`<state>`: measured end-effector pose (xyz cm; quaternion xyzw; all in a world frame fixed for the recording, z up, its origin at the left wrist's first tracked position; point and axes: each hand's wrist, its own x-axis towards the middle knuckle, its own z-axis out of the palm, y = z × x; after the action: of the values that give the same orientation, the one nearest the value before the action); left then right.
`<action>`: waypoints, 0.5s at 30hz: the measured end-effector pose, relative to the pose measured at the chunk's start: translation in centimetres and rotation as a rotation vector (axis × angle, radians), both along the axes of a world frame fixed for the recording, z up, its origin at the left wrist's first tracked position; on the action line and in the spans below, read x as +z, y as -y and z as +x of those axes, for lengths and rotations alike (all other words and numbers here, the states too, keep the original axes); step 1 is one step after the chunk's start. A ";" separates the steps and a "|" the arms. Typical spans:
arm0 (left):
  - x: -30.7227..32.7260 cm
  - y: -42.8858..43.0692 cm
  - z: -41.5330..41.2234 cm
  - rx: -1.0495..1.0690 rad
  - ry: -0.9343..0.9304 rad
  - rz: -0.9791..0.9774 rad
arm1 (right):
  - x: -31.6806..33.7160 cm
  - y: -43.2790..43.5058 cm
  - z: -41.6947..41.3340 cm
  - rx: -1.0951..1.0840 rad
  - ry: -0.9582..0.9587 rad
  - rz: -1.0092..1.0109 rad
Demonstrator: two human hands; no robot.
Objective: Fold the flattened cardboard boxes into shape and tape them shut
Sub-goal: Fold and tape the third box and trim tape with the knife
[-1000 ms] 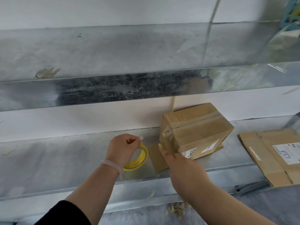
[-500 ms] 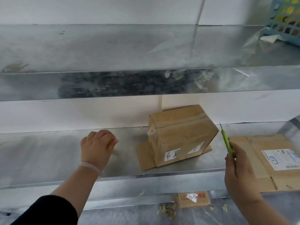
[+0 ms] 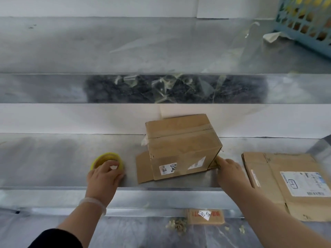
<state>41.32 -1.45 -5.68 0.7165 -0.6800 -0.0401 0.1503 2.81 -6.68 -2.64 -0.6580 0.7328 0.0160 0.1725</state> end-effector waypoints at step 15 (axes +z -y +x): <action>10.8 0.4 -13.5 0.287 -1.255 -0.028 | 8.3 -1.9 4.3 -0.237 1.227 -0.026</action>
<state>27.85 -1.89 5.10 0.6387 -0.3604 -0.4224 0.5327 7.12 -4.73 5.70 -0.4636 0.5685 -0.3930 0.5545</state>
